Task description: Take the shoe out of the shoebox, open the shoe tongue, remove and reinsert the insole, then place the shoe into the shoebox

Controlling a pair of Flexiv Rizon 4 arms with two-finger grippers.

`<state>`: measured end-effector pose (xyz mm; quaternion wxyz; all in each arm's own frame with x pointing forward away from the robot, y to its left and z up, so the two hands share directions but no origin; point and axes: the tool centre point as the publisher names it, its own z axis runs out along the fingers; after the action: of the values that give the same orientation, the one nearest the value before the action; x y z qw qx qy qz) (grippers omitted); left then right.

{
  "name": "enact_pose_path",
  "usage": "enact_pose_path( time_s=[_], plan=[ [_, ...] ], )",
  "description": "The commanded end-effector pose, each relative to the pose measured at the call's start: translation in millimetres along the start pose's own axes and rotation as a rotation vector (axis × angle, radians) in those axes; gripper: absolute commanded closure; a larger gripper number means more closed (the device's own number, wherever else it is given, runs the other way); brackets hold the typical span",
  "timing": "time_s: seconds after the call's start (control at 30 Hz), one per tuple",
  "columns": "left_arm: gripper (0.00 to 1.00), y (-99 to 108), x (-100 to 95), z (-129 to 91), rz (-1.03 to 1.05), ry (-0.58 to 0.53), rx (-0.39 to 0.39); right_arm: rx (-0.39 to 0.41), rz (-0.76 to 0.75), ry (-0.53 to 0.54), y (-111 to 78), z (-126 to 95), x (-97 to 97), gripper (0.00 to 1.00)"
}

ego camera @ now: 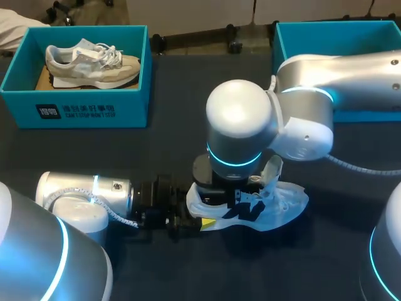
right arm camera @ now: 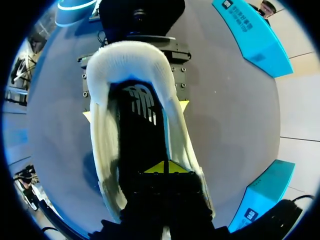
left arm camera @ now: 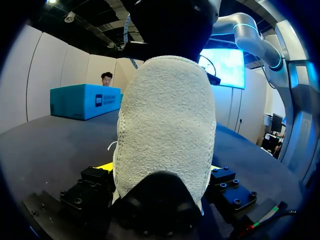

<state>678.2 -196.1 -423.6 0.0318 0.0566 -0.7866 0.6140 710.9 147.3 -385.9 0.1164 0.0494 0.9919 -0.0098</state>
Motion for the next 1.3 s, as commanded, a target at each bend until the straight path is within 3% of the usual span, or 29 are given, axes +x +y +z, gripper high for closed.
enact_pose_path(
  time_s=[0.03,0.2,0.53,0.73,0.87,1.2,1.3],
  plan=[
    [1.0,6.8,-0.8,-3.3,-0.001,0.001,-0.004,0.004,0.013,-0.028,-13.2,-8.4,2.0,0.87],
    [1.0,6.8,-0.8,-3.3,-0.001,0.001,-0.004,0.009,0.016,-0.039,-23.1,-11.1,-0.3,0.73],
    [1.0,6.8,-0.8,-3.3,-0.001,0.001,-0.004,0.0,0.014,-0.007,-31.5,3.3,-5.6,0.7],
    [1.0,6.8,-0.8,-3.3,-0.001,0.001,-0.004,0.004,-0.019,-0.028,-24.7,-1.5,-9.6,0.66],
    [1.0,6.8,-0.8,-3.3,-0.001,0.001,-0.004,0.01,-0.033,-0.001,-21.5,7.5,-9.5,0.65],
    [1.0,6.8,-0.8,-3.3,-0.001,0.001,-0.004,0.018,-0.027,0.07,-26.0,29.9,-2.1,0.64],
    [1.0,6.8,-0.8,-3.3,-0.001,0.001,-0.004,0.027,-0.042,0.131,-24.3,38.5,8.1,0.63]
  ],
)
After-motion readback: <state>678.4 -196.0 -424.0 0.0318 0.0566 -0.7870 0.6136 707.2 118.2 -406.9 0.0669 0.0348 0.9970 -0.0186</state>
